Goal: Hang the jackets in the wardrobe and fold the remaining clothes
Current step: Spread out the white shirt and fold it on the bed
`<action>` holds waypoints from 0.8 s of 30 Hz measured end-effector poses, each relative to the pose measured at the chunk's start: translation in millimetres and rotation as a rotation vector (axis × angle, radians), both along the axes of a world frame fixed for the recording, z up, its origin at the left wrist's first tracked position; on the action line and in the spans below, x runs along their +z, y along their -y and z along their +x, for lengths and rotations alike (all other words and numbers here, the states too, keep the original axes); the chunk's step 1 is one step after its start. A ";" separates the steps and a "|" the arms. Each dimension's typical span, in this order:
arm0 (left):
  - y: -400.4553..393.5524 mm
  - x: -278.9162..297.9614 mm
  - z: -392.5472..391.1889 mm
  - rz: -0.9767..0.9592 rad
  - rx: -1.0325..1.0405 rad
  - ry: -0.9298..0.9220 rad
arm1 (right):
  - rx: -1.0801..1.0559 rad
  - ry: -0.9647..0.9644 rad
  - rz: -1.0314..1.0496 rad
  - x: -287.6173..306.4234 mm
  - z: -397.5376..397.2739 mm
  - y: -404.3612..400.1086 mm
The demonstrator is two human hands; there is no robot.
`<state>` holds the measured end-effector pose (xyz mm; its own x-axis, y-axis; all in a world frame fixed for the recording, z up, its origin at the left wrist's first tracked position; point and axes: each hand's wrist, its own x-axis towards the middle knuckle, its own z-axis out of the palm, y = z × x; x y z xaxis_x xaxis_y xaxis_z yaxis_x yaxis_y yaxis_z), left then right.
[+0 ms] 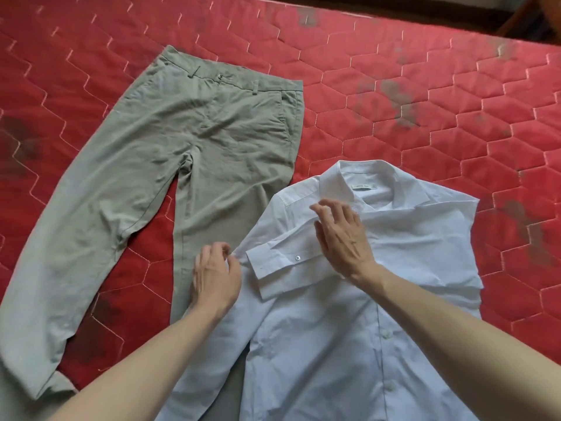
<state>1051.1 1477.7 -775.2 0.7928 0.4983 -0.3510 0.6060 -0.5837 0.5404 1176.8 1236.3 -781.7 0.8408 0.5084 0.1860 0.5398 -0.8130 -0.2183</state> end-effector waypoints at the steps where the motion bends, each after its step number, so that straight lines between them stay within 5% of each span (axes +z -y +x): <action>1: -3.3 -4.2 -3.3 0.085 -0.054 -0.042 | 0.092 -0.017 0.007 -2.1 -12.5 -4.8; 5: -16.3 -9.0 -17.5 0.146 -0.237 -0.197 | 0.344 -0.314 -0.201 -20.3 -59.1 -24.7; 10: -45.0 1.0 -37.4 -0.174 -0.276 -0.172 | 0.152 -0.484 -0.318 -34.4 -71.0 -44.3; 17: -100.9 -0.2 -98.0 -0.331 -0.312 -0.402 | 0.247 -0.374 -0.313 -24.3 -85.2 -50.7; 24: -134.9 4.2 -131.0 -0.434 -0.287 -0.495 | -0.079 -0.324 -0.031 -39.9 -111.5 -89.0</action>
